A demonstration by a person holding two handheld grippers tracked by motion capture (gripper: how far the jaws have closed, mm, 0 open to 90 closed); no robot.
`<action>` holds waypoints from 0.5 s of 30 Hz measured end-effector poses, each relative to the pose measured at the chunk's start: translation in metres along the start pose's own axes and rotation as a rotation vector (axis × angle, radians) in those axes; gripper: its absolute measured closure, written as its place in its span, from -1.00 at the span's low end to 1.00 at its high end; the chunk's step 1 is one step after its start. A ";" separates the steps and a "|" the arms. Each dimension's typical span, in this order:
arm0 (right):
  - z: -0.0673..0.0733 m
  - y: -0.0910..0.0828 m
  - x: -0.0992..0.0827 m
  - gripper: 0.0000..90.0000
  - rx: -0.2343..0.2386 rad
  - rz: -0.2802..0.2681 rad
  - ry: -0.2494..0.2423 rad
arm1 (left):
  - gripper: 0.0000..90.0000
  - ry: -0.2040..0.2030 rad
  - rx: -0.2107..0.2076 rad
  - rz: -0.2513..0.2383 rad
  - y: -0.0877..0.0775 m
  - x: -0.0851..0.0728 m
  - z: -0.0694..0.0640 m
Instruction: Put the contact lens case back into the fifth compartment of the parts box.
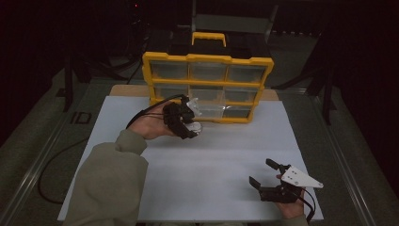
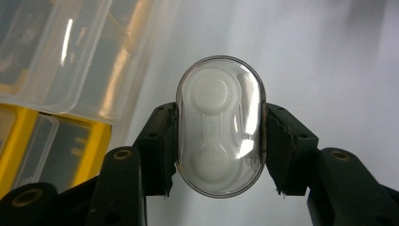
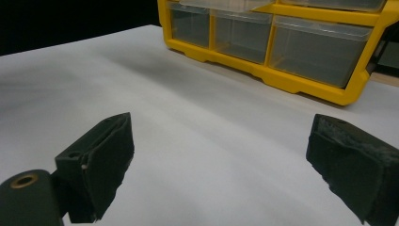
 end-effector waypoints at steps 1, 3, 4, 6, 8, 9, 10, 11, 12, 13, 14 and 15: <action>0.000 0.000 0.000 -0.82 0.001 -0.001 0.001 | 0.09 0.001 0.001 -0.002 -0.001 0.001 0.001; 0.000 0.000 0.000 -0.82 0.001 -0.001 0.001 | 0.09 0.000 0.004 -0.007 -0.004 0.002 0.002; 0.000 0.000 0.000 -0.82 0.001 0.000 0.003 | 0.09 0.003 0.008 -0.008 -0.005 0.003 0.002; 0.000 0.000 0.000 -0.82 -0.001 0.000 0.003 | 0.09 0.005 0.009 -0.010 -0.008 0.005 0.003; -0.001 -0.001 0.000 -0.82 -0.001 0.000 0.004 | 0.09 0.007 0.016 -0.013 -0.010 0.006 0.005; -0.001 -0.001 0.000 -0.82 -0.002 -0.001 0.005 | 0.09 0.008 0.017 -0.014 -0.011 0.007 0.006; -0.001 -0.001 0.000 -0.82 -0.003 -0.002 0.004 | 0.09 0.010 0.017 -0.017 -0.012 0.007 0.006; -0.002 -0.001 0.000 -0.82 -0.005 -0.002 0.008 | 0.09 0.010 0.019 -0.021 -0.013 0.008 0.007; -0.002 -0.001 0.000 -0.82 -0.006 -0.002 0.010 | 0.09 0.008 0.019 -0.023 -0.014 0.009 0.007; -0.002 -0.001 0.000 -0.82 -0.005 -0.002 0.011 | 0.09 0.010 0.021 -0.025 -0.015 0.010 0.008; -0.002 -0.001 0.000 -0.82 -0.006 -0.002 0.012 | 0.09 0.011 0.023 -0.026 -0.016 0.011 0.008; -0.002 -0.001 0.000 -0.82 -0.006 -0.002 0.013 | 0.09 0.013 0.025 -0.025 -0.017 0.012 0.009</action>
Point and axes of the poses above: each handheld gripper's, and its own axes: y roughly forward along the jaws, x roughly out of its top, z roughly to its left, the point moved 10 cm from there along y, roughly forward along the jaws, and after that the axes turned 3 degrees about -y, right-handed, at the moved point
